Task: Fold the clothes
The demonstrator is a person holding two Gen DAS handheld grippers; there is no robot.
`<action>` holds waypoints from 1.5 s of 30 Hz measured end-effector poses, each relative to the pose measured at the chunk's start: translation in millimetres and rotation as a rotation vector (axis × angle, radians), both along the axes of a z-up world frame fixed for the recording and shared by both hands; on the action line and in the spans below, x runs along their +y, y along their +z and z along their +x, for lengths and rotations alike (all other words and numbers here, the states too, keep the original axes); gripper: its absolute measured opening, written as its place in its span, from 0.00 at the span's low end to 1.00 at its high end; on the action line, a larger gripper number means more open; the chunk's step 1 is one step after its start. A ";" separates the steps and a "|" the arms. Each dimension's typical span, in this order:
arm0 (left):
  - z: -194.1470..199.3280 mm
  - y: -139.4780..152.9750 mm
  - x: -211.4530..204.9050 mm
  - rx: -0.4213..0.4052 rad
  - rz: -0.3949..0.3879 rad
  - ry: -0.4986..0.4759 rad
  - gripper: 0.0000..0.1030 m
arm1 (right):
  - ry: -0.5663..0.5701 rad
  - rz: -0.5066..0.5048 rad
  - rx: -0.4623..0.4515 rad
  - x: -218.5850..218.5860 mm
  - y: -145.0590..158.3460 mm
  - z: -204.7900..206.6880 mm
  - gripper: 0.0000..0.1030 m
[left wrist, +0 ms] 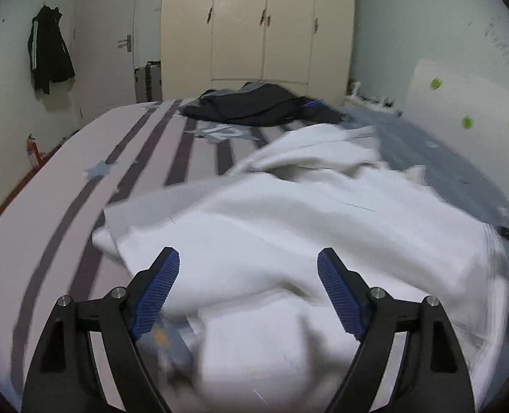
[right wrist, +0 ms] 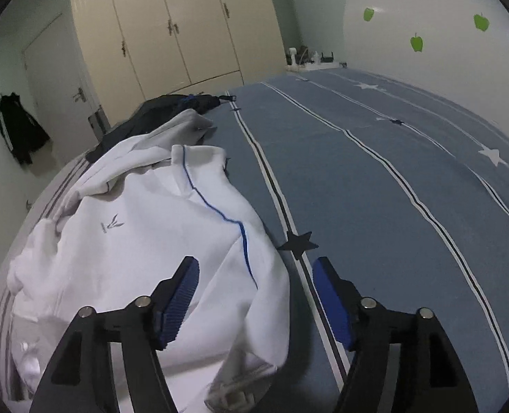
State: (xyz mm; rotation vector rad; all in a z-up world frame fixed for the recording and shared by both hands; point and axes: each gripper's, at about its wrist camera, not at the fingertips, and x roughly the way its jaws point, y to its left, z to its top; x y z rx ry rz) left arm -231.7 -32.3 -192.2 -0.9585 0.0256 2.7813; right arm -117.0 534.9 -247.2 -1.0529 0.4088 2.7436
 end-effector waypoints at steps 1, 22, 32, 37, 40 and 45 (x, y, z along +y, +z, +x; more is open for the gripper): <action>-27.7 -8.9 -6.6 -0.008 -0.019 0.014 0.79 | 0.005 0.018 -0.018 -1.3 -1.7 -6.4 0.67; -167.8 -100.0 -24.5 -0.348 -0.157 -0.334 0.05 | 0.024 -0.049 -0.302 -29.7 -67.1 -65.1 0.06; -31.5 -46.5 -73.1 -0.478 -0.046 -0.206 0.03 | -0.078 0.021 -0.310 -4.2 1.3 -94.0 0.05; 75.0 -20.1 -61.2 -0.591 -0.005 -0.157 0.00 | -0.059 0.057 -0.267 29.4 53.3 -142.6 0.05; 129.6 -8.0 -31.9 -0.626 -0.007 -0.144 0.00 | -0.036 0.070 -0.259 49.4 71.3 -182.1 0.05; 123.8 25.0 9.1 -0.528 -0.019 -0.059 0.06 | 0.075 0.045 -0.365 72.5 53.6 -207.7 0.06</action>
